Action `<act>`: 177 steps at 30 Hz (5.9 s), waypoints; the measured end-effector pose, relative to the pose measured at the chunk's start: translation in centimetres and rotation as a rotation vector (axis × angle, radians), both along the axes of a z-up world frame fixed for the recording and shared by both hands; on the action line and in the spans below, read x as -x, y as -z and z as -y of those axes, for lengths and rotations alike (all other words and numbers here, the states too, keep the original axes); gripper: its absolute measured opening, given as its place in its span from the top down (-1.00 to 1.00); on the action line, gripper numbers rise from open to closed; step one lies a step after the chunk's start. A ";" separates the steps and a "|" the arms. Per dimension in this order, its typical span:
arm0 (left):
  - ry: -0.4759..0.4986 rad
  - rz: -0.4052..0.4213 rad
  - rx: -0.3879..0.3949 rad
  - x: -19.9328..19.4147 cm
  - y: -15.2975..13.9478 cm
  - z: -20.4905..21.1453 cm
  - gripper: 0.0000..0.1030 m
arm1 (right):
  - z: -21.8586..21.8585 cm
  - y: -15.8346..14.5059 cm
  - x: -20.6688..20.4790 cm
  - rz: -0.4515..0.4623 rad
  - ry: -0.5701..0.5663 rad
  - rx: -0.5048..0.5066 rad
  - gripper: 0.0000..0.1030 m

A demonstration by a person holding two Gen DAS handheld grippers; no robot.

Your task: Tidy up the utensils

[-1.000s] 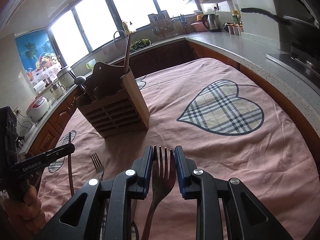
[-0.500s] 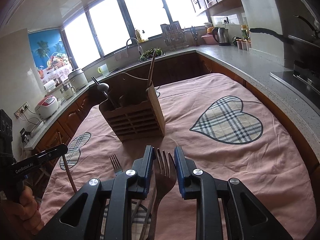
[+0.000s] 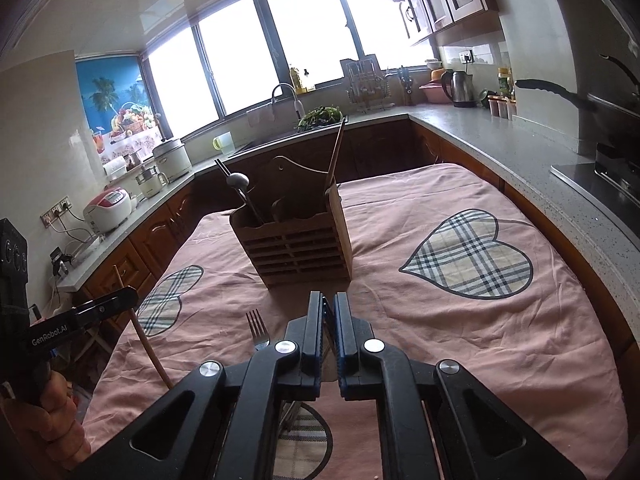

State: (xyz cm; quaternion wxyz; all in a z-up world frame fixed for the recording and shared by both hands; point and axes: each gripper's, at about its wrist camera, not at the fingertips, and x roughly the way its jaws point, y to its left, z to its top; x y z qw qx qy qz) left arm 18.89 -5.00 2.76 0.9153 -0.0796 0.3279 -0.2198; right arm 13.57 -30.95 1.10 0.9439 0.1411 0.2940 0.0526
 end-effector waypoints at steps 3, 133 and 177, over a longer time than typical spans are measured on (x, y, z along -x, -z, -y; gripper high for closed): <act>0.002 0.008 0.007 0.1 -0.4 0.0 0.90 | -0.1 -0.2 0.1 0.007 -0.005 0.001 0.92; -0.248 0.170 -0.010 -16.3 -2.1 2.6 -1.00 | 2.4 -4.3 -16.9 0.208 0.005 0.048 -0.66; -0.231 0.197 -0.026 10.0 -1.0 -5.1 -1.00 | -0.9 -3.9 7.3 0.274 -0.069 -0.022 -0.97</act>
